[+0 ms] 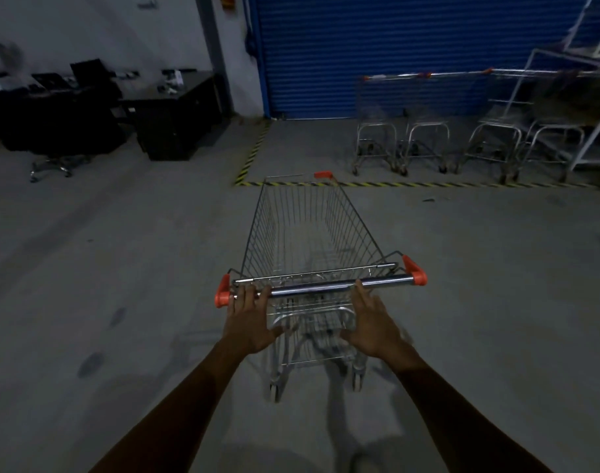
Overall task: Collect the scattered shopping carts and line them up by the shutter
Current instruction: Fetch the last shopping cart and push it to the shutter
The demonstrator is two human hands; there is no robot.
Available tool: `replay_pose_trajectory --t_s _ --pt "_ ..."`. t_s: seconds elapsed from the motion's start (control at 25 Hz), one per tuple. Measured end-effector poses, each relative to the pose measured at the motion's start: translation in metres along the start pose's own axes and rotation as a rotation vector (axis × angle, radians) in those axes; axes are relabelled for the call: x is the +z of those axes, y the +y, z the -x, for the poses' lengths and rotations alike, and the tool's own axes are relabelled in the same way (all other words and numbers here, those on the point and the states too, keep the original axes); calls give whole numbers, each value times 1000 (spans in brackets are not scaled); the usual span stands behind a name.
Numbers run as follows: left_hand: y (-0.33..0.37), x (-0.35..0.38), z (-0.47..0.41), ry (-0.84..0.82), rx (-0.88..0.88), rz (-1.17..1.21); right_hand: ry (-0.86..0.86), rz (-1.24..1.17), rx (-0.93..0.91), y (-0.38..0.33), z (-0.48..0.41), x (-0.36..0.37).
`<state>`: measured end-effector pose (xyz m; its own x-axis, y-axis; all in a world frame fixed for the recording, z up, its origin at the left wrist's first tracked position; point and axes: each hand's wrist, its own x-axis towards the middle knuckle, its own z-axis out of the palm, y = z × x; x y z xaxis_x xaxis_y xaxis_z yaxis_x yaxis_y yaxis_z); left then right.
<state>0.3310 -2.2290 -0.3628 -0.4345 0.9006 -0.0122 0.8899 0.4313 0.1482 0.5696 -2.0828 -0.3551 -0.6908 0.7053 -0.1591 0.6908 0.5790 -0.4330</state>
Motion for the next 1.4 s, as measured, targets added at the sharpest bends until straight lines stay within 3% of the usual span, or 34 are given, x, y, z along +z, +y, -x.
replay_pose_trajectory --t_s 0.24,0.4,0.64,0.92,1.04,1.28,1.4 --pt "24 -12 -210 -88 -61 24 -105 113 30 54 -207 -106" --pt "26 -2 -339 -76 -67 58 -29 215 8 86 -352 -146" --pt "-21 -5 -569 -21 -43 64 21 196 29 106 -590 -190" --pt "-62 -34 -836 -184 -53 62 -101 156 46 131 -837 -256" --pt "-67 -32 -930 -148 -35 62 -144 153 19 154 -926 -269" --pt "-68 -18 -1160 -5 -63 1 -49 139 -43 211 -1135 -301" --pt "-69 -26 -1264 6 -58 -14 -104 138 -62 232 -1235 -338"
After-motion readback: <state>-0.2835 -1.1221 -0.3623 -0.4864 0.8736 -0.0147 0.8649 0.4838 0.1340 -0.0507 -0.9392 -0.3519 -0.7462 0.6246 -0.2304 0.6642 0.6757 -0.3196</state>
